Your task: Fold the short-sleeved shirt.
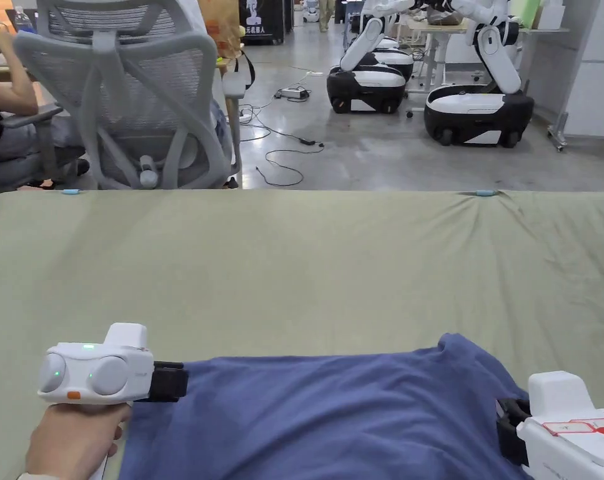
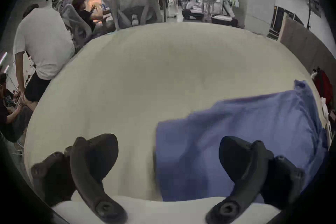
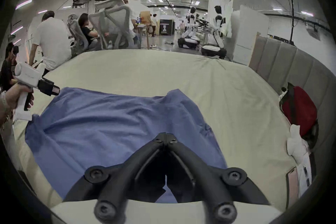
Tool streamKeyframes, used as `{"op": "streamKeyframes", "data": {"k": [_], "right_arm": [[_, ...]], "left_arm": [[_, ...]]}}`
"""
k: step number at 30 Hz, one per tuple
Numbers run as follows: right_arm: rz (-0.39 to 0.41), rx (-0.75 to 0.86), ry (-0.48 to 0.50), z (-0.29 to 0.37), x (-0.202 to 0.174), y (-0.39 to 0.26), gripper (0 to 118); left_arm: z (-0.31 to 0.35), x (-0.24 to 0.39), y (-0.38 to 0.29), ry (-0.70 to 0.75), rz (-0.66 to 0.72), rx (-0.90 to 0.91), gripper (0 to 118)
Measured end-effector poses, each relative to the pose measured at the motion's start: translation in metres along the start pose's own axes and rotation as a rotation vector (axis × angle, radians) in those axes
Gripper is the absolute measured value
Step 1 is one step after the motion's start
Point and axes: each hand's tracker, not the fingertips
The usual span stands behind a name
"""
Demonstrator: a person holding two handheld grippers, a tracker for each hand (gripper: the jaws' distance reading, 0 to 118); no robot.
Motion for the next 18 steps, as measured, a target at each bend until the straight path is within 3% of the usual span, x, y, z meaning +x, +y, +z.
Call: {"op": "streamKeyframes", "data": {"k": [1, 3, 6, 7, 8, 9, 10, 11, 14, 16, 17, 18], "right_arm": [[-0.003, -0.007, -0.006, -0.006, 0.006, 0.003, 0], [-0.013, -0.032, -0.017, -0.022, 0.021, 0.010, 0], [-0.017, -0.058, -0.057, -0.048, 0.044, 0.022, 0], [-0.027, -0.065, -0.058, -0.058, 0.052, 0.025, 2], [-0.049, -0.089, -0.048, -0.071, 0.060, 0.030, 15], [-0.062, -0.112, -0.035, -0.083, 0.066, 0.032, 43], [-0.072, -0.138, -0.030, -0.095, 0.070, 0.035, 90], [-0.077, -0.151, -0.016, -0.109, 0.072, 0.037, 117], [-0.102, -0.160, 0.026, -0.140, 0.078, 0.041, 111], [-0.122, -0.254, 0.023, -0.157, 0.076, 0.041, 104], [-0.120, -0.297, 0.041, -0.162, 0.074, 0.038, 92], [-0.109, -0.298, 0.069, -0.161, 0.072, 0.034, 68]], "left_arm": [[-0.011, 0.000, 0.004, 0.009, 0.007, 0.004, 97], [-0.030, 0.003, 0.009, 0.020, 0.006, -0.021, 94], [-0.045, 0.010, 0.007, -0.035, -0.045, -0.103, 78], [-0.037, 0.011, 0.008, -0.022, -0.037, -0.081, 55], [-0.026, 0.012, 0.009, -0.044, -0.045, -0.080, 24], [-0.014, 0.015, 0.010, -0.082, -0.058, -0.090, 4], [-0.005, 0.016, 0.011, -0.087, -0.081, -0.072, 4], [0.007, 0.021, 0.010, -0.083, -0.095, -0.031, 4], [0.025, 0.025, 0.008, -0.071, -0.123, 0.021, 4], [0.033, 0.024, 0.008, -0.087, -0.107, 0.033, 4], [0.036, 0.025, 0.007, -0.082, -0.105, 0.038, 4], [0.034, 0.022, 0.007, -0.080, -0.100, 0.042, 4]]}}
